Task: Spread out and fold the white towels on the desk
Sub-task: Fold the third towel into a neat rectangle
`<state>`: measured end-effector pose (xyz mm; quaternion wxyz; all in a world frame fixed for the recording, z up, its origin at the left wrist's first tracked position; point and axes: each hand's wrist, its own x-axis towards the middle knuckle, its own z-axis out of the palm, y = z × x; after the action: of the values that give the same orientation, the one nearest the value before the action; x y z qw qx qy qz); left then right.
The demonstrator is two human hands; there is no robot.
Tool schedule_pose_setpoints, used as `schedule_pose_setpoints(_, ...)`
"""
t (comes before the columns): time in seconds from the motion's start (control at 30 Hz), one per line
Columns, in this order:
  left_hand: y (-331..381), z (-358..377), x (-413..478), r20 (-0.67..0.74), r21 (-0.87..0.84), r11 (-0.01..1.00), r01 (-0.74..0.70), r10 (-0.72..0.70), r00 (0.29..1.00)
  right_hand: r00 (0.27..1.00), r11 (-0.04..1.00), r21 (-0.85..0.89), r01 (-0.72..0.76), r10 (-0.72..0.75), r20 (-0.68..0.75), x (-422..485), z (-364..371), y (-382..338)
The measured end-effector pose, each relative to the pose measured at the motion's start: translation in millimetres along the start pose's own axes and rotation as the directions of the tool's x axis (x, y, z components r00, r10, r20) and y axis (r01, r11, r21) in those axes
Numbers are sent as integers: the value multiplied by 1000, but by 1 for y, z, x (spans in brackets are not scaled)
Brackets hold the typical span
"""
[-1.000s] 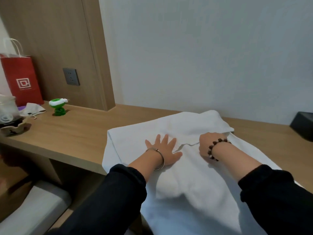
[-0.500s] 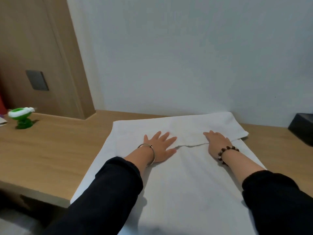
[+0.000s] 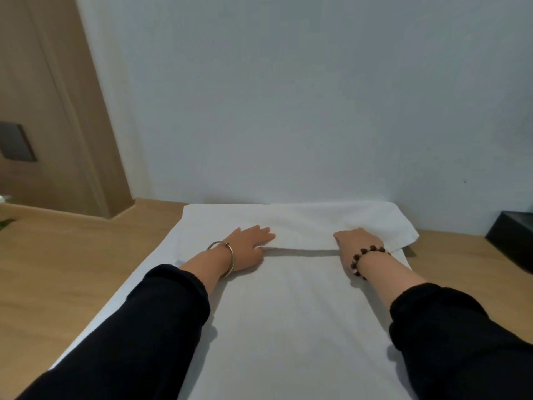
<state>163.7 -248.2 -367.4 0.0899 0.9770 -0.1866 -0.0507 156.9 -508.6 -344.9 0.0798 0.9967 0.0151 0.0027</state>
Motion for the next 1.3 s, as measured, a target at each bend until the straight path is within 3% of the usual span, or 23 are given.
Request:
schedule_pose_setpoints(0.1, -11, -10, -8, -37, -135, 988, 77, -83, 996, 995, 999, -25, -44, 42, -86, 0, 3, 1)
schedule_pose_setpoints(0.23, -13, -30, -21, -105, 112, 980, 162, -150, 983, 983, 993, -74, -92, 78, -167, 5, 1, 5)
schedule_pose_setpoints(0.4, -10, -74, -32, -320, 310, 939, 147, -42, 946, 903, 971, 179, -161, 218, -371, 2, -30, 0)
schedule_pose_setpoints(0.67, -2, -114, -83, -482, 413, 905, 104, 120, 868, 768, 990, 124, -72, 135, -626, -46, -86, 5)
schedule_pose_setpoints(0.83, 3, -103, -132, -466, 503, 863, 48, 223, 856, 710, 991, 134, 3, 92, -698, -96, -96, 3)
schedule_pose_setpoints(0.93, 5, -78, -165, -307, 544, 839, -19, 220, 926, 837, 999, 53, 7, 23, -547, -129, -78, 3)
schedule_pose_setpoints(1.0, 8, -52, -182, -90, 522, 853, 3, 52, 995, 961, 999, 15, 48, -42, -274, -145, -58, 2)
schedule_pose_setpoints(1.03, 12, -38, -189, 11, 498, 867, 19, -28, 1000, 990, 995, 13, 100, -98, -102, -153, -47, 1)
schedule_pose_setpoints(1.1, 19, -12, -198, 101, 362, 930, 68, -111, 989, 963, 976, 62, 209, -216, 164, -165, -24, -3)
schedule_pose_setpoints(1.17, 27, 8, -200, 80, 196, 973, 119, -137, 987, 938, 959, 165, 232, -265, 223, -172, -4, -7)
schedule_pose_setpoints(1.3, 39, 33, -190, -30, 162, 966, 200, -198, 980, 957, 964, 175, 200, -231, 177, -171, 22, -8)
